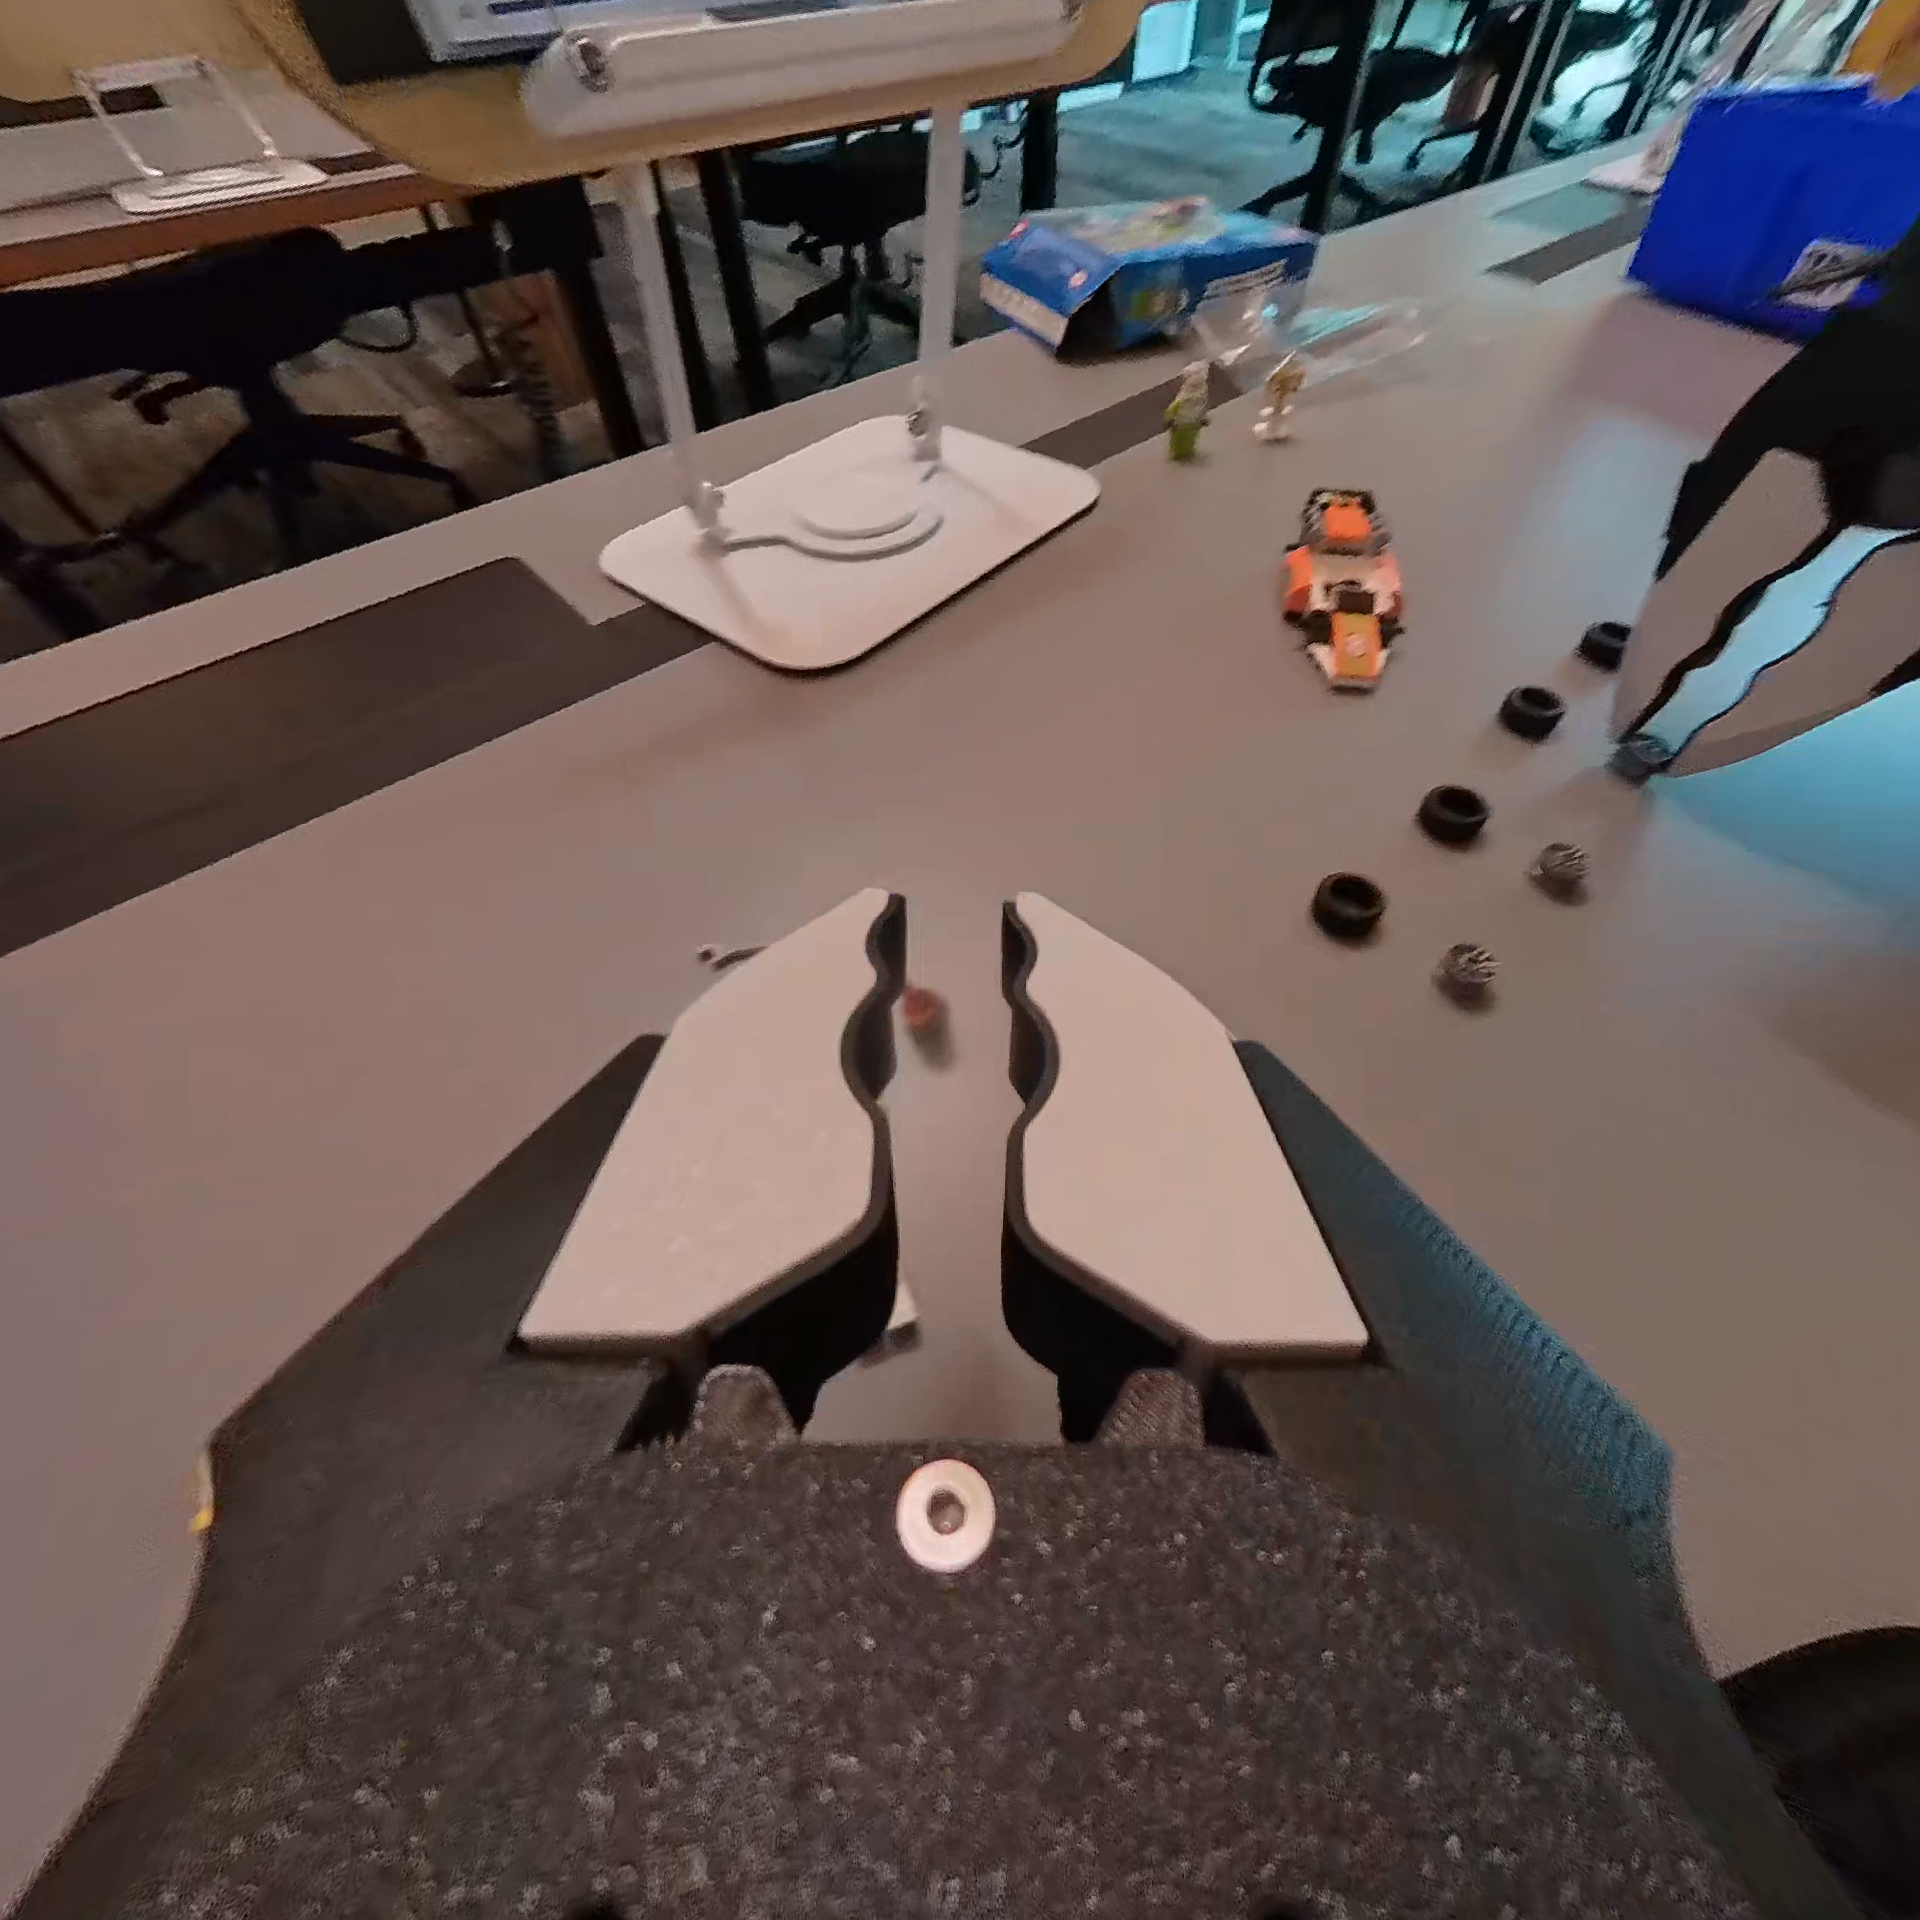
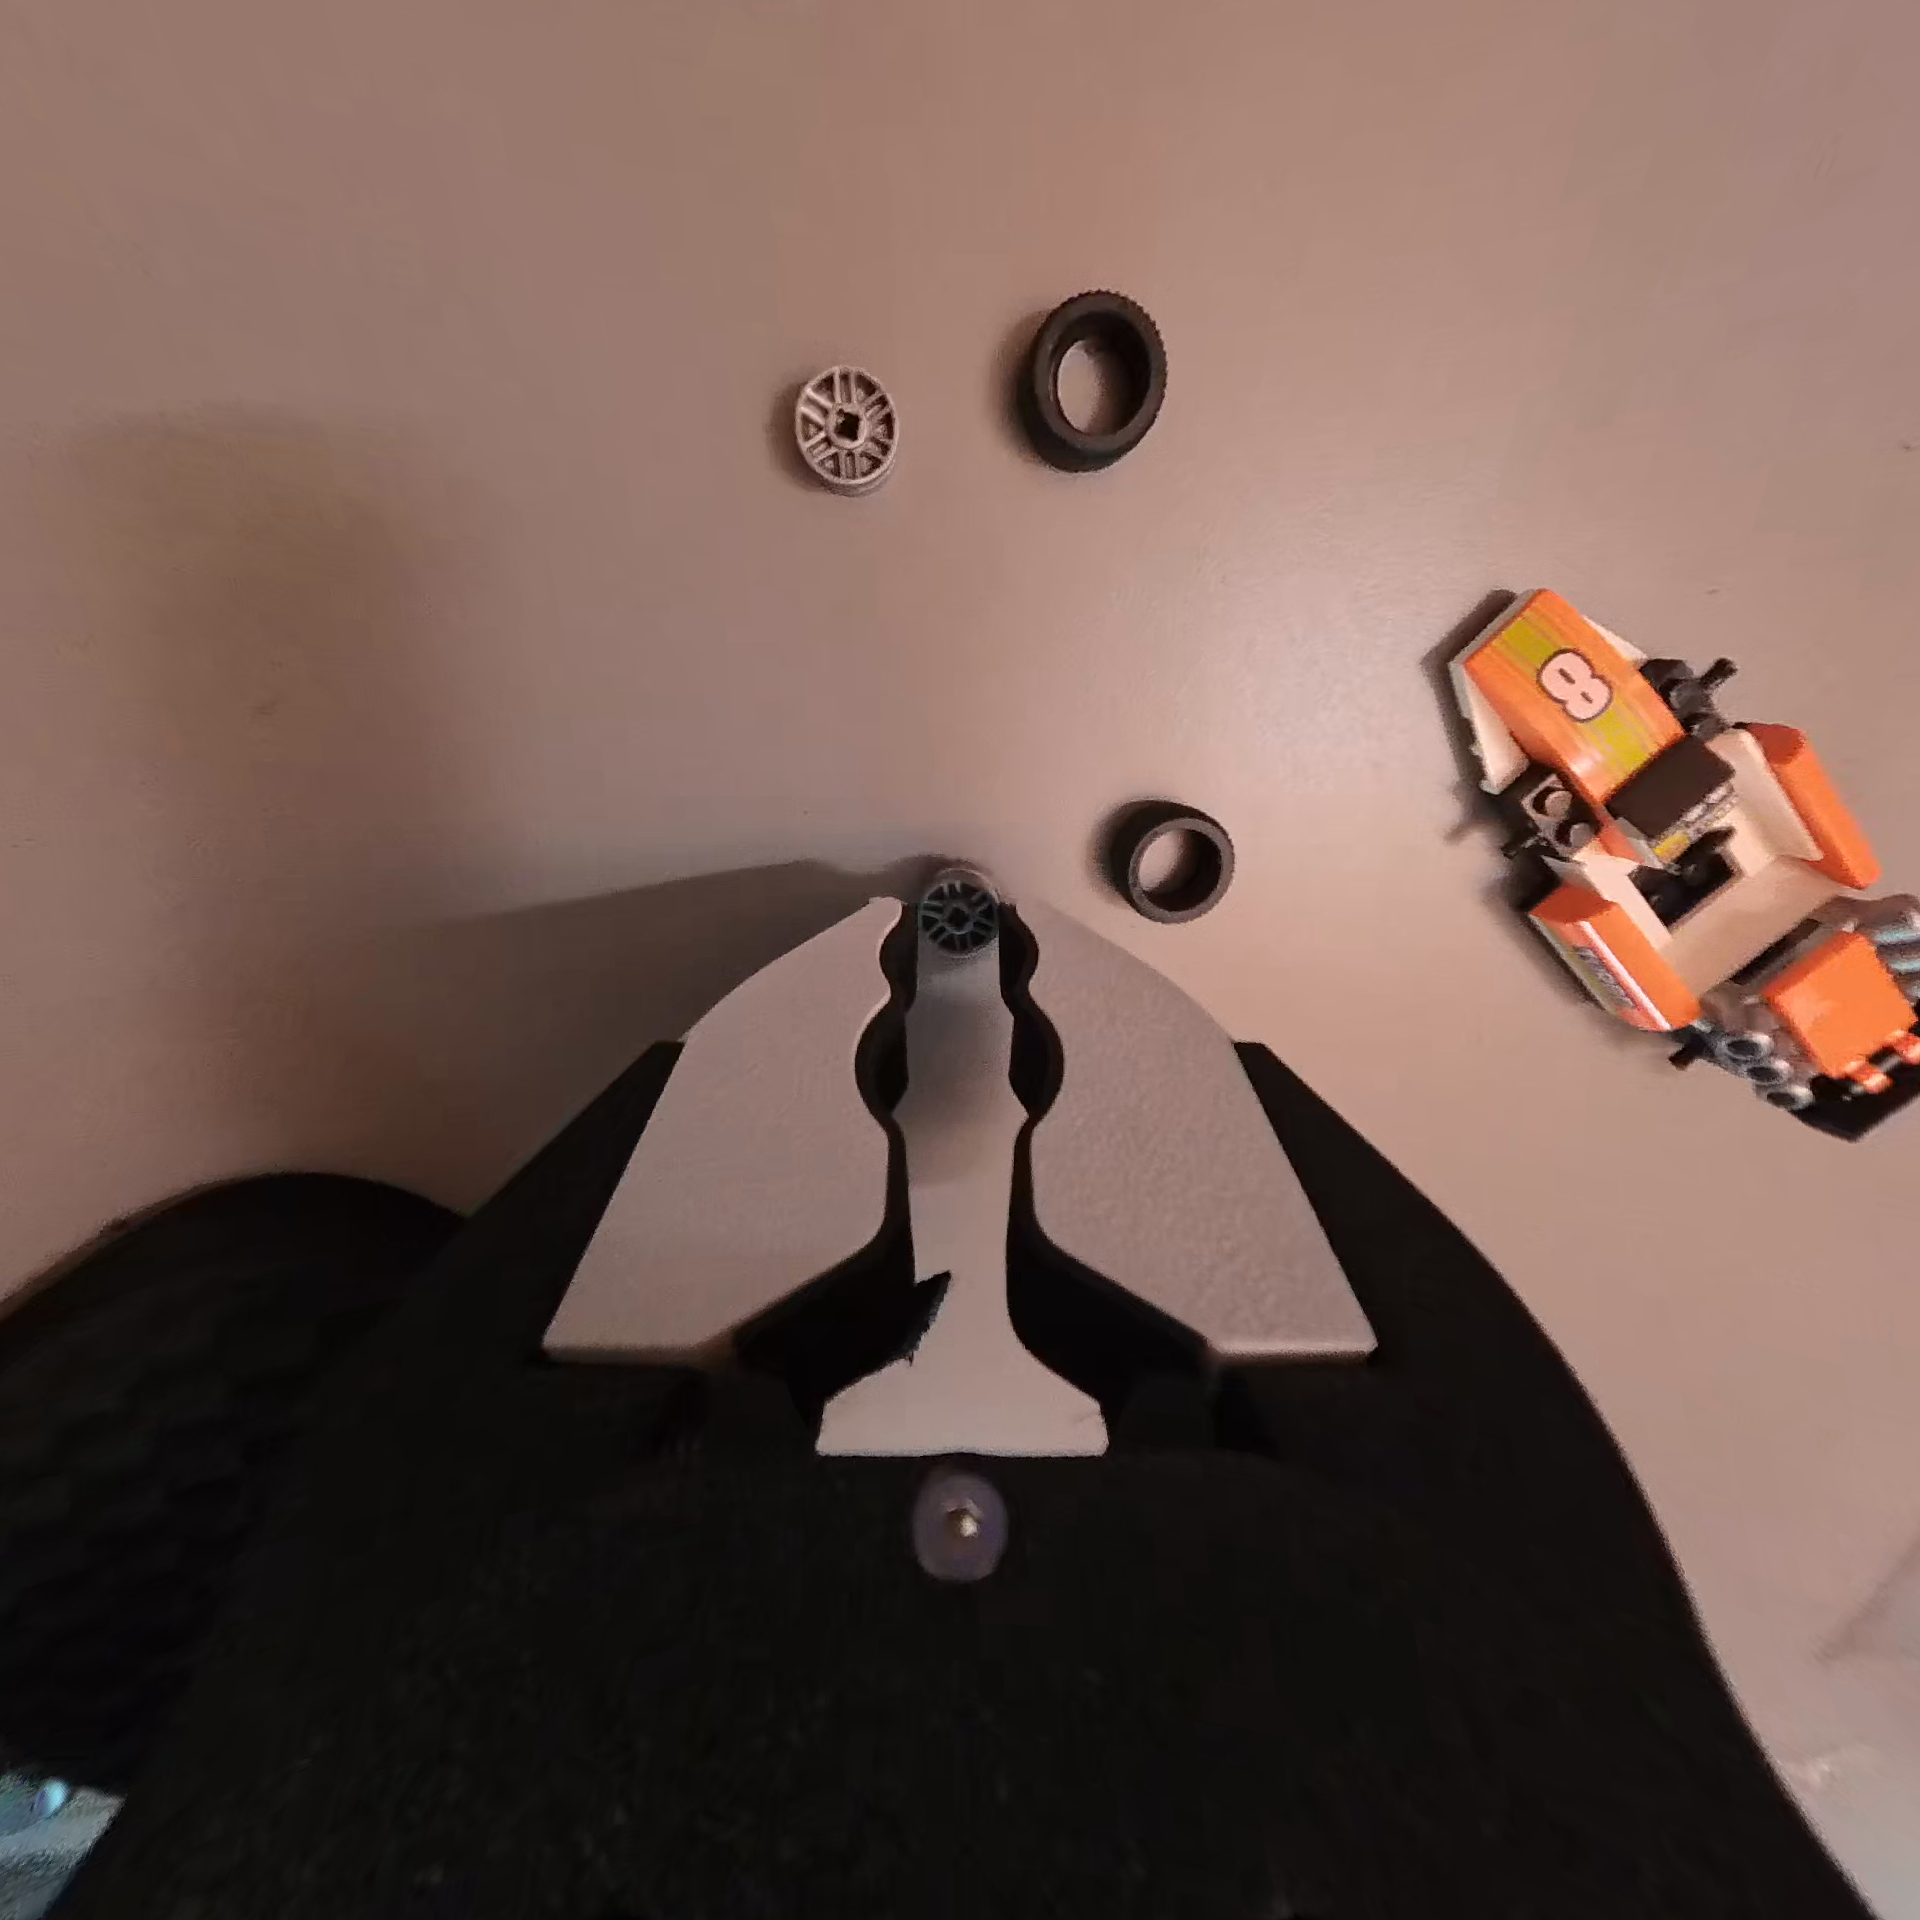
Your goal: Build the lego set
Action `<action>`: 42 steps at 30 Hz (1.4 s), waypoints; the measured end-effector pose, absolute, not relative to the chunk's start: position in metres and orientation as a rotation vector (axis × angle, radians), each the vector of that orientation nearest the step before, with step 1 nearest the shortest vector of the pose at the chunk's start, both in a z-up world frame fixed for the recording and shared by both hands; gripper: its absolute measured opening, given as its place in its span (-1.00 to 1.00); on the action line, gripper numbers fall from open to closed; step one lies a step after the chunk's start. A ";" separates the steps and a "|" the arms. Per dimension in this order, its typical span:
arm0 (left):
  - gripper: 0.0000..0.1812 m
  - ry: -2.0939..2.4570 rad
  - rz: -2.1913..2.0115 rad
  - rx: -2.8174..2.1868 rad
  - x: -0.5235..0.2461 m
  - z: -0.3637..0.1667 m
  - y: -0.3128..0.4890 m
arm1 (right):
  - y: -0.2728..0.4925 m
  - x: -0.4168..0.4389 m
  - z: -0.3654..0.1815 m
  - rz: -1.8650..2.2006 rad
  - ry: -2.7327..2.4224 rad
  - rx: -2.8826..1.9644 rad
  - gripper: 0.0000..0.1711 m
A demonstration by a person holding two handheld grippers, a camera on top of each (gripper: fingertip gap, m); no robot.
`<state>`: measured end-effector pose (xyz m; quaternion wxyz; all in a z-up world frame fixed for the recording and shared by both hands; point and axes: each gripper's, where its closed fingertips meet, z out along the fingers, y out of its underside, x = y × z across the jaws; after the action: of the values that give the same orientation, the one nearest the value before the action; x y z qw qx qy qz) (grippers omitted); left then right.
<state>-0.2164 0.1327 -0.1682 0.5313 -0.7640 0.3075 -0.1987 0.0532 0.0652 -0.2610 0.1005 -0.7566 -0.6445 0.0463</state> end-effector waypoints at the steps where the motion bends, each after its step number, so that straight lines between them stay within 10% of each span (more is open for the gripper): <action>1: -0.82 0.731 -0.449 -1.825 -0.223 -0.167 0.135 | 0.065 0.053 -0.262 0.142 -1.903 -2.239 -0.83; 28: -0.84 1.178 -0.213 -2.258 -0.273 -0.253 0.134 | 0.033 0.064 -0.229 0.427 -1.505 -2.101 -0.78; 42: -0.84 1.530 -0.206 -1.643 -0.089 -0.176 0.055 | 0.033 -0.058 -0.163 0.295 -1.468 -1.402 -0.72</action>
<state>-0.0891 0.0554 -0.1759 0.4292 -0.6582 0.6130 -0.0827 -0.0575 0.0331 -0.1626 0.5186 -0.5844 -0.6119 0.1230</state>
